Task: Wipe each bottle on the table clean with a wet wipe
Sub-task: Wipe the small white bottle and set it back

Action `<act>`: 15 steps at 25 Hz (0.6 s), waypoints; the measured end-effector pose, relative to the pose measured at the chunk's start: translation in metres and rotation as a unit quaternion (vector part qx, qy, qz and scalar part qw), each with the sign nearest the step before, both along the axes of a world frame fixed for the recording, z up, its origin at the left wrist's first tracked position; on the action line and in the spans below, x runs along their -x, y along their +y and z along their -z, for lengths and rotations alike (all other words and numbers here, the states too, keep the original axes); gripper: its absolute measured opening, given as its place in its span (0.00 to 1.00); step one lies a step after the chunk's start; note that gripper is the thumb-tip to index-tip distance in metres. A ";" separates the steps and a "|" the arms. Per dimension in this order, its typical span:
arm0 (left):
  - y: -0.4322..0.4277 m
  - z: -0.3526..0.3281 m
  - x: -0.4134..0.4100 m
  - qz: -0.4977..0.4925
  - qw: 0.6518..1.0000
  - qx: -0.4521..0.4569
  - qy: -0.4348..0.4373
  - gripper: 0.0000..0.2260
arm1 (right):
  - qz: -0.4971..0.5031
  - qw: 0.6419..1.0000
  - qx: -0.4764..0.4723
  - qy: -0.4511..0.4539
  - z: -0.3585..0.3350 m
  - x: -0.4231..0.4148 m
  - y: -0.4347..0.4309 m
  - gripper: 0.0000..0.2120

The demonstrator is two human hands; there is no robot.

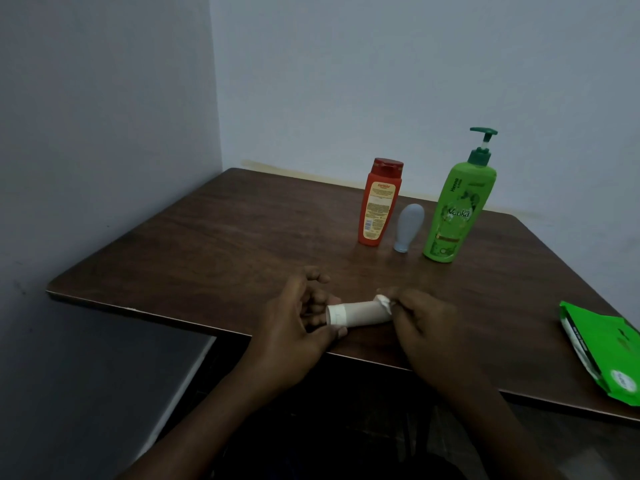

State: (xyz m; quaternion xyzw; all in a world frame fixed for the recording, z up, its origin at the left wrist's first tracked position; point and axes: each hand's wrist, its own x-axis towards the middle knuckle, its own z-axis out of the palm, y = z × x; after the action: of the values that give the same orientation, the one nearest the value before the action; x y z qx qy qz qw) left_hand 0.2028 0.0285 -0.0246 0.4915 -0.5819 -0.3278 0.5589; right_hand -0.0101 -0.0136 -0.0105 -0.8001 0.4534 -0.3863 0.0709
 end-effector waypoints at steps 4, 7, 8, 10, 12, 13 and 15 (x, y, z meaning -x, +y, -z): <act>0.000 0.000 0.001 -0.006 1.000 0.001 -0.013 0.30 | 0.000 0.997 0.050 0.065 0.007 -0.018 0.004 0.17; 0.000 0.001 0.001 0.003 1.000 0.004 -0.009 0.28 | -0.068 0.977 0.114 0.166 0.011 -0.039 0.010 0.21; 0.000 0.002 0.001 0.002 1.000 0.003 -0.016 0.26 | -0.074 0.977 0.116 0.164 0.010 -0.039 0.006 0.21; -0.002 0.005 0.001 -0.010 0.999 0.003 -0.036 0.23 | -0.055 0.989 0.090 0.105 0.009 -0.030 -0.002 0.20; -0.004 0.007 0.000 -0.019 0.998 0.009 -0.053 0.19 | 0.006 0.999 0.035 0.018 0.006 -0.015 -0.007 0.18; -0.006 0.008 0.000 -0.022 0.998 0.011 -0.061 0.17 | 0.040 0.999 0.006 -0.009 0.004 -0.009 -0.009 0.17; -0.007 0.009 0.001 -0.026 0.997 0.016 -0.078 0.14 | 0.080 0.994 -0.057 -0.039 0.001 0.000 -0.013 0.15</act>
State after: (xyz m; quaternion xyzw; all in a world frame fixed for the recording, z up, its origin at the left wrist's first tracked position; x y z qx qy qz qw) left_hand 0.2022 0.0218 -0.0339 0.5211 -0.6160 -0.2646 0.5283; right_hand -0.0098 -0.0263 -0.0117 -0.7402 0.5343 -0.3951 0.1026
